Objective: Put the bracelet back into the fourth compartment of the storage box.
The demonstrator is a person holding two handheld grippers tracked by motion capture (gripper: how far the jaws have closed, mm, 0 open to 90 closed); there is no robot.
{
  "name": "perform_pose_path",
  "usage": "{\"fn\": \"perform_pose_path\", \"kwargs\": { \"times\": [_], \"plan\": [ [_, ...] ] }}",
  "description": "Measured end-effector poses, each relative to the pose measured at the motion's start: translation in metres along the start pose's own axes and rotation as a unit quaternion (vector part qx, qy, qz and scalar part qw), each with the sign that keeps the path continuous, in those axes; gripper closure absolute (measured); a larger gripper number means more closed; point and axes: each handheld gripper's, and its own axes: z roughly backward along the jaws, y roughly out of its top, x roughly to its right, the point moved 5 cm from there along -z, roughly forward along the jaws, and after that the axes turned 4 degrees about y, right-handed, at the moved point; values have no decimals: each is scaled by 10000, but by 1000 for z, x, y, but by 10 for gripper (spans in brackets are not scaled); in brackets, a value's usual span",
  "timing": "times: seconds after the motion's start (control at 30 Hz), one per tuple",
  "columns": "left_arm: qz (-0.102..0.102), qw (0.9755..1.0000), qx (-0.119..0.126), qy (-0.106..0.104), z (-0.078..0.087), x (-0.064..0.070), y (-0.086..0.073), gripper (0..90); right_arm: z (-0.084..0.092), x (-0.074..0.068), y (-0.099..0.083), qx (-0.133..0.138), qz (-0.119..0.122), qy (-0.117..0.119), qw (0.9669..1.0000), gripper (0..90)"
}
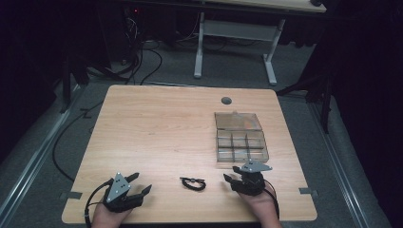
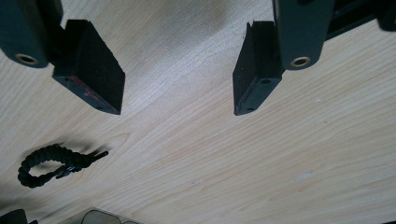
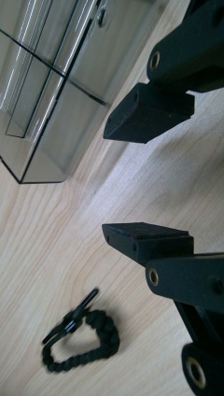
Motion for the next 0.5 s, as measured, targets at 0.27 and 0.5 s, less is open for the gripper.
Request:
{"fn": "perform_pose_path", "kwargs": {
  "times": [0.27, 0.5],
  "plan": [
    [-161, 9998, -33, -89, 0, 4, 0, 333, -1, -6, 0, 27, 171, 4, 9998, 536],
    [-103, 9999, -44, -97, -2, 2, 0, 343, -5, -6, 4, 101, 30, 96, 9999, 559]
  ]
}}
